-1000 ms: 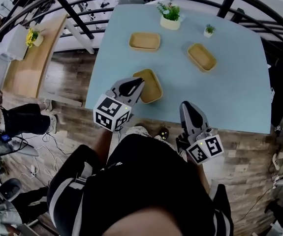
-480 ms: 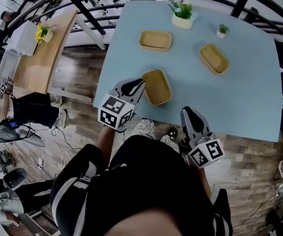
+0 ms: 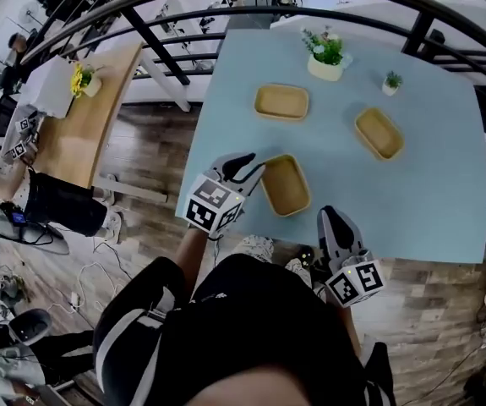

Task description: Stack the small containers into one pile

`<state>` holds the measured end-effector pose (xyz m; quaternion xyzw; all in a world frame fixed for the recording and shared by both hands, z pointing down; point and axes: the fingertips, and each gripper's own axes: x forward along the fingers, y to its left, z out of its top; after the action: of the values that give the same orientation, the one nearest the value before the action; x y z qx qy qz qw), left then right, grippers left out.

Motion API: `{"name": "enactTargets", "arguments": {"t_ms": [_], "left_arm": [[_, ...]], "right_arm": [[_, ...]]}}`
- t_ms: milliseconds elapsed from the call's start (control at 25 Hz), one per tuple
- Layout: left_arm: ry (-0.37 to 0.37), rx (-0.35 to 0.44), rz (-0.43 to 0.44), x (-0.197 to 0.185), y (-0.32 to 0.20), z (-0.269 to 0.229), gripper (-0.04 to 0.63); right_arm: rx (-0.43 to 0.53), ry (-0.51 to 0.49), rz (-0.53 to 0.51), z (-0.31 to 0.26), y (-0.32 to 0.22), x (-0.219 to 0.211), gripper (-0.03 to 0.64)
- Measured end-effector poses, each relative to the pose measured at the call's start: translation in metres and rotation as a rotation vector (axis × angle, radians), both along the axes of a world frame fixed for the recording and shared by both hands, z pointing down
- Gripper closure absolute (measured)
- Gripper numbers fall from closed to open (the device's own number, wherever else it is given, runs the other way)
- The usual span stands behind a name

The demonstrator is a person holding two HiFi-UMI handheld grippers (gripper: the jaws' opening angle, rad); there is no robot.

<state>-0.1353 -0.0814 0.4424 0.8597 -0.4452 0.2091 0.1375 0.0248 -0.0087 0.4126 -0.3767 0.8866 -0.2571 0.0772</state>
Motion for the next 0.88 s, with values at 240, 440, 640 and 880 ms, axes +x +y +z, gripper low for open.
{"name": "enactTargets", "arguments": {"t_ms": [240, 440, 640, 880], "left_arm": [[-0.005, -0.036, 0.031, -0.011, -0.016, 0.018, 0.491], [-0.007, -0.080, 0.077, -0.015, -0.028, 0.038, 0.481], [-0.018, -0.124, 0.110, -0.023, -0.046, 0.057, 0.466], [-0.032, -0.202, 0.181, -0.019, -0.063, 0.083, 0.454]], "right_arm": [[-0.071, 0.024, 0.028, 0.023, -0.004, -0.010, 0.574], [-0.150, -0.024, 0.044, 0.043, -0.009, -0.019, 0.563], [-0.234, -0.042, 0.035, 0.066, -0.015, -0.032, 0.544], [-0.355, -0.046, 0.033, 0.097, -0.011, -0.037, 0.499]]}}
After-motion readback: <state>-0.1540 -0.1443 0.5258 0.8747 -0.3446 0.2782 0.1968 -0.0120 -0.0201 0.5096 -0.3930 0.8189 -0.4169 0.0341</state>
